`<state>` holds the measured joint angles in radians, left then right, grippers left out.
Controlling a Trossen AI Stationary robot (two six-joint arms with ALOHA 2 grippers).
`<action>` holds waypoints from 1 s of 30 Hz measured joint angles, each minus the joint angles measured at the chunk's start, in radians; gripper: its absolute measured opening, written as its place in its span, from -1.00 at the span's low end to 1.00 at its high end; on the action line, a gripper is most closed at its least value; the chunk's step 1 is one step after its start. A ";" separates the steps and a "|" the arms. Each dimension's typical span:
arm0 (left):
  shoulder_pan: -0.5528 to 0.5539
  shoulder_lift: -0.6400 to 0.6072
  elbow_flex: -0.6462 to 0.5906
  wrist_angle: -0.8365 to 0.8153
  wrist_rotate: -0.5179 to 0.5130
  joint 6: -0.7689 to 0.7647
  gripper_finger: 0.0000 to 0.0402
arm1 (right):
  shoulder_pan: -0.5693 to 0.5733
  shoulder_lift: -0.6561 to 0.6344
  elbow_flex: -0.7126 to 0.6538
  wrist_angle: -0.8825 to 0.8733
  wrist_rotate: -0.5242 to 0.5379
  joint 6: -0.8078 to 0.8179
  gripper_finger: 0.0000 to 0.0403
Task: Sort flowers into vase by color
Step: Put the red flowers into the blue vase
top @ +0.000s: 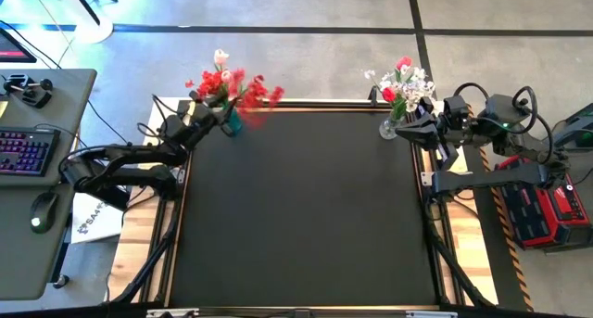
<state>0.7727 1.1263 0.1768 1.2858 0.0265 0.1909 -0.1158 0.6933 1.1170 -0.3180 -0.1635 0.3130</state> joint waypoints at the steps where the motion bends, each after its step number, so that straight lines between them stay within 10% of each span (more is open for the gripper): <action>1: -0.004 0.000 0.000 -0.001 0.009 -0.004 -0.35 | 0.000 0.000 0.000 0.000 0.000 0.000 -1.00; 20: -0.032 -0.061 0.001 -0.022 0.072 0.070 -0.35 | 0.000 0.000 0.000 0.000 0.000 0.000 -1.00; 30: -0.037 -0.244 0.034 -0.352 0.069 0.147 -0.24 | 0.000 0.000 0.000 0.000 0.000 0.000 -1.00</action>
<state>0.7357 0.8824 0.2108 0.9339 0.0953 0.3380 -0.1154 0.6937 1.1168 -0.3180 -0.1635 0.3130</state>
